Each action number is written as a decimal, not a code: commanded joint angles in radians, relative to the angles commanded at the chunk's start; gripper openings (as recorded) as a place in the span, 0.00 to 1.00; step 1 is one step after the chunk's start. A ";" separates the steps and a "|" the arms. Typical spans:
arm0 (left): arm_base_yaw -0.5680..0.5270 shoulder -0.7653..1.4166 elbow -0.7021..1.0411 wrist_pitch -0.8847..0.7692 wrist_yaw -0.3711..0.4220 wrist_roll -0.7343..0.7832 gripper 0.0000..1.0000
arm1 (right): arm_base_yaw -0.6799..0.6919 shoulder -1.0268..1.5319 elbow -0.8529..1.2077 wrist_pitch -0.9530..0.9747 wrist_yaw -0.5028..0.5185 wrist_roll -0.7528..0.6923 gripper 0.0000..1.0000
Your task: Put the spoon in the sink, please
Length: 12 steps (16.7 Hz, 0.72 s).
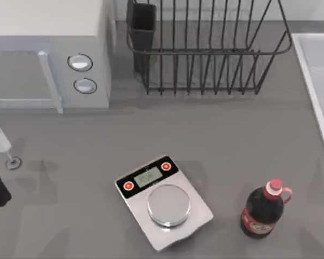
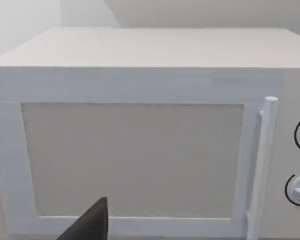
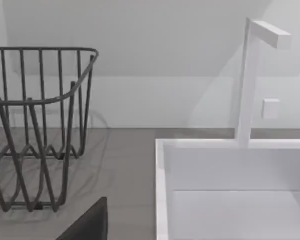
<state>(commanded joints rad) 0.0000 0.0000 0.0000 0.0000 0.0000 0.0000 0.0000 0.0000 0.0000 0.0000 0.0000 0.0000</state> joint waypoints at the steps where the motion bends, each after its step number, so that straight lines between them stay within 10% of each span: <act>1: 0.000 0.000 0.000 0.000 0.000 0.000 1.00 | 0.000 0.000 0.000 0.000 0.000 0.000 1.00; 12: 0.000 0.000 0.000 0.000 0.000 0.000 1.00 | -0.199 0.570 0.367 -0.473 -0.004 -0.188 1.00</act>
<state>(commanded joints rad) 0.0000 0.0000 0.0000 0.0000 0.0000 0.0000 -0.1986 0.5699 0.3673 -0.4728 -0.0036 -0.1881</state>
